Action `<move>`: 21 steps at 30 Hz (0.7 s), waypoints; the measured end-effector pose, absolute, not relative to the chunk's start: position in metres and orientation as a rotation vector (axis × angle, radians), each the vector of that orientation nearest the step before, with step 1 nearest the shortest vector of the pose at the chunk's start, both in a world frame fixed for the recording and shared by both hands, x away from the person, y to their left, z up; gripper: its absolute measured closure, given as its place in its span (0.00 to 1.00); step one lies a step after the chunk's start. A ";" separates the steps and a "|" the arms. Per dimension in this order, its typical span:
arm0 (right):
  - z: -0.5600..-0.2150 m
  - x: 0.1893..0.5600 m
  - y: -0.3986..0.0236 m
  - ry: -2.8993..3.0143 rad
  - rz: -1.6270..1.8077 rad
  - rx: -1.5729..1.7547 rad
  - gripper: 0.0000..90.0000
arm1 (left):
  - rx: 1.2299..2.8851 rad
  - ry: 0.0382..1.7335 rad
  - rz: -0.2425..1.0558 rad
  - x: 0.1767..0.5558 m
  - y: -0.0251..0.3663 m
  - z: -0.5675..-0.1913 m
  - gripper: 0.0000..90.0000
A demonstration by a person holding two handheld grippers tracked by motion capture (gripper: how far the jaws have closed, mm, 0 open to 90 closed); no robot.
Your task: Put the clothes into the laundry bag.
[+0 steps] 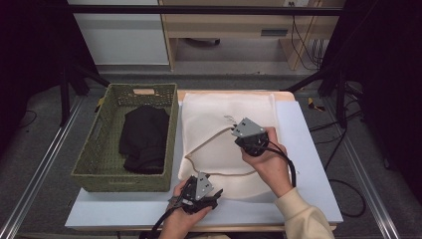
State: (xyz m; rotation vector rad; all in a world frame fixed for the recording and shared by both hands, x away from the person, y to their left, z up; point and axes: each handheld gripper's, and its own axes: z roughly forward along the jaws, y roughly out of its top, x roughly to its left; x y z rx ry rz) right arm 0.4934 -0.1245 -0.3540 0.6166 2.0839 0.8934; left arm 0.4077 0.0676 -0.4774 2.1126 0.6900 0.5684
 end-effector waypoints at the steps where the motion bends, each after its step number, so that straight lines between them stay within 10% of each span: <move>1: -0.351 0.494 -0.126 2.062 0.910 0.627 0.96 | 2.092 0.705 0.556 0.410 0.069 -0.476 0.41; 21: -0.342 0.502 -0.122 2.035 0.957 0.624 0.96 | 1.993 0.652 0.479 0.402 0.068 -0.447 0.34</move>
